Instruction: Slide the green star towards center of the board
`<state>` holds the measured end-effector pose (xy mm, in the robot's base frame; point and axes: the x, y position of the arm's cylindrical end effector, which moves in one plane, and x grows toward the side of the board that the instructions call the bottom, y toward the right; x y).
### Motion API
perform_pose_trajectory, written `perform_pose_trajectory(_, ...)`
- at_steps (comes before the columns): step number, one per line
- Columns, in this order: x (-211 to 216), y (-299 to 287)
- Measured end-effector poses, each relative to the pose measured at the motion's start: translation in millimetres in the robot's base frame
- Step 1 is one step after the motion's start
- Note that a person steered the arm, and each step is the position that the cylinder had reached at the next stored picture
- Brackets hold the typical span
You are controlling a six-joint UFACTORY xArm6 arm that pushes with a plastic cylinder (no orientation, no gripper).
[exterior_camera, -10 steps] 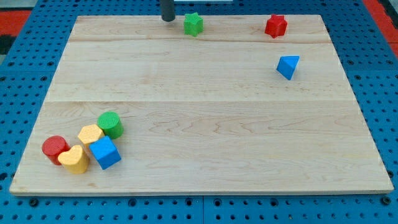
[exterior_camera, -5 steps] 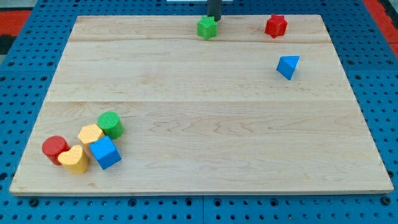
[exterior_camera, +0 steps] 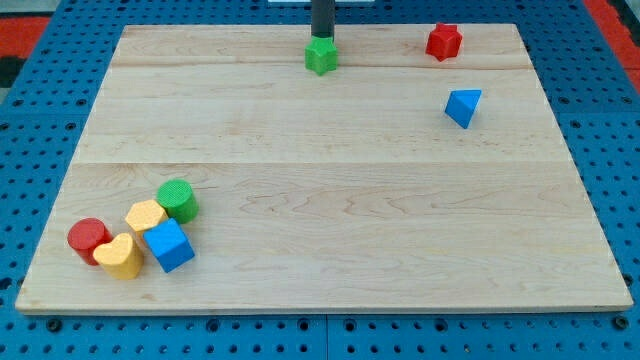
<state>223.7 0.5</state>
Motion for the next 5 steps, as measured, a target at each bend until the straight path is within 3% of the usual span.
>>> perform_pose_trajectory(5, 92.9, -4.4)
